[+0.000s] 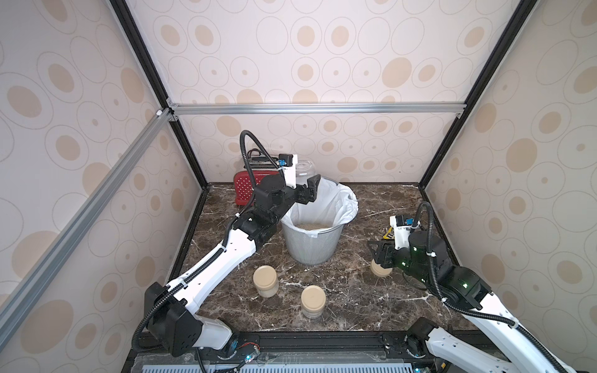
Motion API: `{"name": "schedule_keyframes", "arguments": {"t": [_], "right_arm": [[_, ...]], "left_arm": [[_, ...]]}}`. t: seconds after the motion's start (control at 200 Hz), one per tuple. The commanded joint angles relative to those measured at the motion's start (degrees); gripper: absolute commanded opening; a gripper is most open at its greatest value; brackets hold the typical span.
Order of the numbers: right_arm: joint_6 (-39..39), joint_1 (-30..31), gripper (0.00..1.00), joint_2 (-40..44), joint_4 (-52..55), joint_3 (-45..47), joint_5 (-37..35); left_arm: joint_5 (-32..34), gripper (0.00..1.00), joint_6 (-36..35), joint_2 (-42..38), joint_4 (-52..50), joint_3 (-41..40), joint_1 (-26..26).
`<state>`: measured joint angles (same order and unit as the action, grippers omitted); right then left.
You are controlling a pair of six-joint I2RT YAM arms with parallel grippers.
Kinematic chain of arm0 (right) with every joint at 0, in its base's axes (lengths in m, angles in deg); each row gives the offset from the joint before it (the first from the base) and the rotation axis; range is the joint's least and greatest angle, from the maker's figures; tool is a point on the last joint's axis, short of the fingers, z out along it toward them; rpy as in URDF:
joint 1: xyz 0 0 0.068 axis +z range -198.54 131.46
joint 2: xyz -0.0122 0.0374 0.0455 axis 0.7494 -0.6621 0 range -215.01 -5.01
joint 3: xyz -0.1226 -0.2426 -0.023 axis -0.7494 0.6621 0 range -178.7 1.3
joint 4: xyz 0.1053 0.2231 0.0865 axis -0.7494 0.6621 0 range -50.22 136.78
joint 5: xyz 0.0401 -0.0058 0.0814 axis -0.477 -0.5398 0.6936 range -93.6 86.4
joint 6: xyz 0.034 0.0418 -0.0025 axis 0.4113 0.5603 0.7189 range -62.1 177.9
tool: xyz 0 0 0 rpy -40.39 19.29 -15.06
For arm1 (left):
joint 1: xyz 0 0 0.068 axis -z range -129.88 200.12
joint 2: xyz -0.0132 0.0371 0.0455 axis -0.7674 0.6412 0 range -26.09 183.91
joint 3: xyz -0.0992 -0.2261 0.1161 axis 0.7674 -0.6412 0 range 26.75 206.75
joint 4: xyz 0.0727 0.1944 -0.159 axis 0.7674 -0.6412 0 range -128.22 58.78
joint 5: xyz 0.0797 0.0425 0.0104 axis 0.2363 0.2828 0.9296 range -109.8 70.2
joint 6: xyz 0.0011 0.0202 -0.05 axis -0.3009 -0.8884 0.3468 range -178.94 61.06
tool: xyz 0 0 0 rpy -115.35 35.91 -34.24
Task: Empty moldy rice from jars
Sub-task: Pour the moldy rice from the jar into the trash bin.
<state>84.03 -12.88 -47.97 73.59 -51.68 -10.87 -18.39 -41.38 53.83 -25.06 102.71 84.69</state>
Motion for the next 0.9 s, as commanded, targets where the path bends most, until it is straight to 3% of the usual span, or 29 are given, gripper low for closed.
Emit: {"name": "schedule_keyframes", "arguments": {"t": [0.0, 0.891], "right_arm": [[0.5, 0.0, 0.57, 0.2, -0.8, 0.6, -0.1], [0.7, 0.0, 0.57, 0.5, -0.7, 0.8, -0.1]], "left_arm": [[0.4, 0.47, -1.2, -2.4, 3.2, 1.7, 0.4], [0.8, 0.47, -1.1, -2.9, 3.2, 1.2, 0.4]]}}
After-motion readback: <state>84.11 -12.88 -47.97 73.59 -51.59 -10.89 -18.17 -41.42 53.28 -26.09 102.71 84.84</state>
